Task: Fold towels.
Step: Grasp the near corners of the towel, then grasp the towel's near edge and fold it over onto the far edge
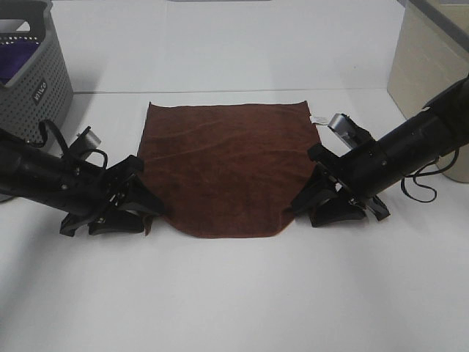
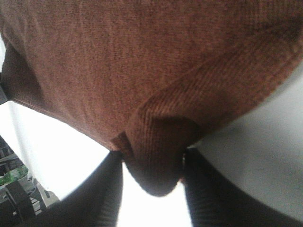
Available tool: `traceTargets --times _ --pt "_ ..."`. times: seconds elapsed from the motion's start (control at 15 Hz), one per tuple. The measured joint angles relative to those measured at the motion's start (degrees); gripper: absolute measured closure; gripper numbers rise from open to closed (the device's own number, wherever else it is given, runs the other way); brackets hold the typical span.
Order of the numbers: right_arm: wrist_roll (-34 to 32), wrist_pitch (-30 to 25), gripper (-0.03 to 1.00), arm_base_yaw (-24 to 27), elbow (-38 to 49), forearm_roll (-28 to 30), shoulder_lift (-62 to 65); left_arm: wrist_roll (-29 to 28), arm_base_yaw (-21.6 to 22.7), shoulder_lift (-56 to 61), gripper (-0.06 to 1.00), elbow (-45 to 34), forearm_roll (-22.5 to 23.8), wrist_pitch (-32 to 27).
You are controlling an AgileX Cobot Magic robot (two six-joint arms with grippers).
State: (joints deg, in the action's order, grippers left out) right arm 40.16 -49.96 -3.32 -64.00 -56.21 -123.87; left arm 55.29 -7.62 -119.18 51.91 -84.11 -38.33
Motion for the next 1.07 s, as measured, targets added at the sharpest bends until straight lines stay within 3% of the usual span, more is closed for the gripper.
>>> traceTargets --times 0.13,0.2,0.33,0.47,0.73,0.93,1.07 --pt "-1.9 1.4 0.80 0.0 0.0 2.3 -0.3 -0.1 0.0 -0.6 0.87 0.0 0.6 1.8" --pt "-2.2 1.3 0.97 0.0 0.0 2.5 -0.4 -0.9 0.0 -0.6 0.94 0.0 1.8 1.9" --pt "-2.3 1.3 0.97 0.0 0.1 3.0 -0.1 -2.3 0.0 -0.6 0.94 0.0 3.6 1.9" --pt "-5.9 -0.5 0.97 0.0 0.3 8.0 2.6 -9.3 -0.1 1.0 0.94 -0.1 11.9 0.9" --pt "-8.3 -1.8 0.97 -0.5 9.7 8.5 7.4 -22.2 -0.7 8.7 0.94 -5.0 23.1 -0.9" --pt "-8.4 -1.8 0.97 -0.6 18.6 7.1 9.6 -24.9 -0.9 12.6 0.94 -12.4 23.9 -2.2" --pt "-8.8 -1.9 0.97 -0.6 19.9 6.9 9.6 -26.4 -0.9 13.7 0.94 -14.2 24.0 -2.6"
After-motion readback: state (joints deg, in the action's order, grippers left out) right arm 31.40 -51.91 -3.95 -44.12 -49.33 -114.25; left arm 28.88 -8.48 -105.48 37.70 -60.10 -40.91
